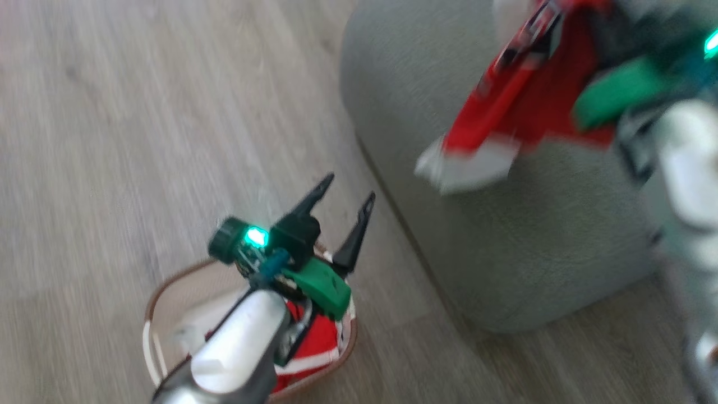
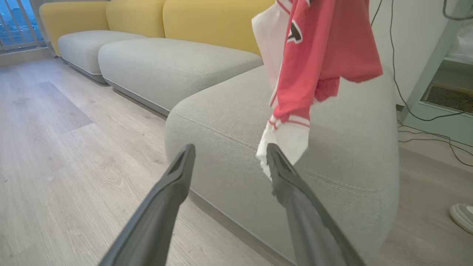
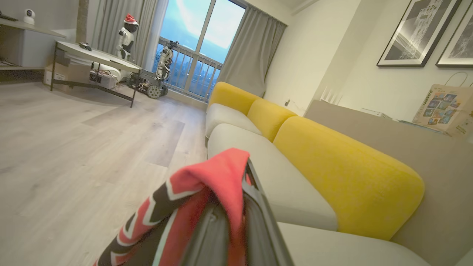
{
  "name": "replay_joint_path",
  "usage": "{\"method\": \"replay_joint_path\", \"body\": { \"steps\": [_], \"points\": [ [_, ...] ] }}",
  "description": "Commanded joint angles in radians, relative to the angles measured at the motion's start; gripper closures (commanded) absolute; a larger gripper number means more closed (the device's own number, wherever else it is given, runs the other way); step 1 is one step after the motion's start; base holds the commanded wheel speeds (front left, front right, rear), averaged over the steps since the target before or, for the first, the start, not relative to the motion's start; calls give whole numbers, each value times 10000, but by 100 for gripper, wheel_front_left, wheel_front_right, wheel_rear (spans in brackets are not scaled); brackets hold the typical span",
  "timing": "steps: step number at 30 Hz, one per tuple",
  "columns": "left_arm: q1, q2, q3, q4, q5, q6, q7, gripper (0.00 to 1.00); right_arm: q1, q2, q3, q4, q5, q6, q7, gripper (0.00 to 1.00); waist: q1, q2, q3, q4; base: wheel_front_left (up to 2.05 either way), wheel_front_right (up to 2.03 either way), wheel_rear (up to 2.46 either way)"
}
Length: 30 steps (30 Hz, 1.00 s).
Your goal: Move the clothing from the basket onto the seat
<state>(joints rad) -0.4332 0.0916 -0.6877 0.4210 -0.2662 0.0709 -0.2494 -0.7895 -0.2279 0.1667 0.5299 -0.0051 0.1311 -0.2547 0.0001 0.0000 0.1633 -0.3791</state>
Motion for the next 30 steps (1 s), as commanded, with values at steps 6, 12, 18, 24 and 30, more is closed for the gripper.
{"method": "replay_joint_path", "body": {
  "steps": [6,12,18,24,30],
  "points": [
    [-1086,732,467,-850,371,47,140,0,-3138,-1109,-170,931,215,-4,150,100,-1,0,1900,1275,0,0,0],
    [-1476,1244,511,-1737,648,150,646,0,-5134,-2092,-809,2228,145,-4,303,100,-1,0,3086,1955,0,0,0],
    [-1766,1412,406,-2534,865,217,1031,0,-5793,-2613,-2084,3453,-52,-4,268,100,-1,0,3912,2398,0,0,0],
    [-2093,1455,309,-2806,1041,262,1237,0,-4999,-2410,-3302,4795,-534,-4,71,100,-1,0,4421,2513,0,0,0],
    [-2104,1455,257,-2769,1006,308,1254,0,-4061,-1810,-3945,5551,-1080,-4,-37,100,-1,0,4516,2396,0,0,0]
  ]
}}
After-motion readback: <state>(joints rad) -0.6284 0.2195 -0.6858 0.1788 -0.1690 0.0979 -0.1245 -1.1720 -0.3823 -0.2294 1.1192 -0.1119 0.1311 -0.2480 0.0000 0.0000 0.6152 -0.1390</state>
